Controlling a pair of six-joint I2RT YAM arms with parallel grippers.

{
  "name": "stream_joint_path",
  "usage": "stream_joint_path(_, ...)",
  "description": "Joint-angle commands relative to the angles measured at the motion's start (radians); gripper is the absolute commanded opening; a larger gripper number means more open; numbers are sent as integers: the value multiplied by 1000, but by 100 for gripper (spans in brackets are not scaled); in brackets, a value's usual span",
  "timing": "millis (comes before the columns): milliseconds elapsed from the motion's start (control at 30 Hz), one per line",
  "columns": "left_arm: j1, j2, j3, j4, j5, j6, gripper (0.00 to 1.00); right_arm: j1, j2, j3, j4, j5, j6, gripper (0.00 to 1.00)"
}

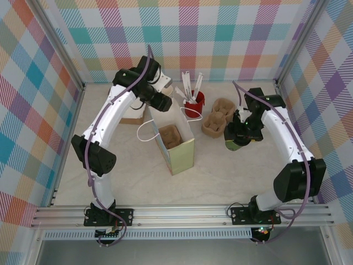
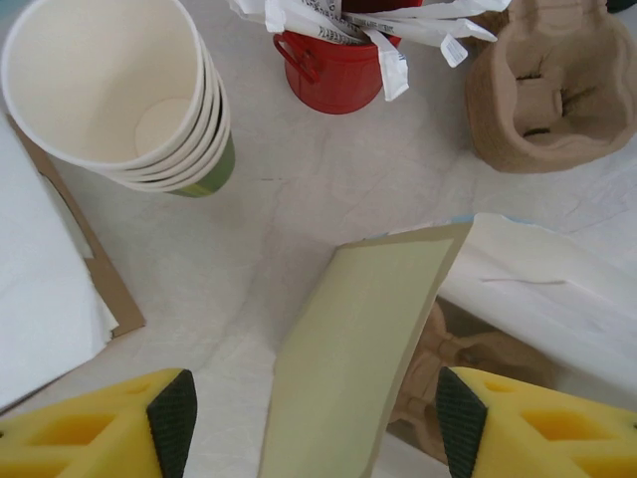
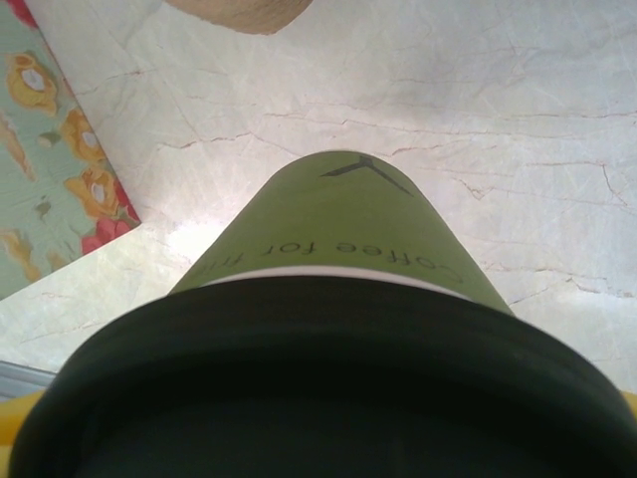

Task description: Pack the takeout coffee

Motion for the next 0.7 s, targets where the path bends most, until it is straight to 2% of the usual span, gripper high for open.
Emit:
stream_joint_path(0,13,6,34,-39,43,12,53,15,-41,-2,-52,-29,19,89)
stream_joint_path(133,14,4,37,-41,57,13,33,28,-60,12,-72,-35,30,89)
stream_joint_path(233,13,-1,36,-42,69,13,22,40,-66,32,-87,-34,39,89)
stream_joint_path(533,11,-16,33,-51,128,-10,10,87,-69,117,-139,-21,68,89)
stream_joint_path(667,11,-25,31,-49,162,-42,9,109,-70,178,-177,-4,79,89)
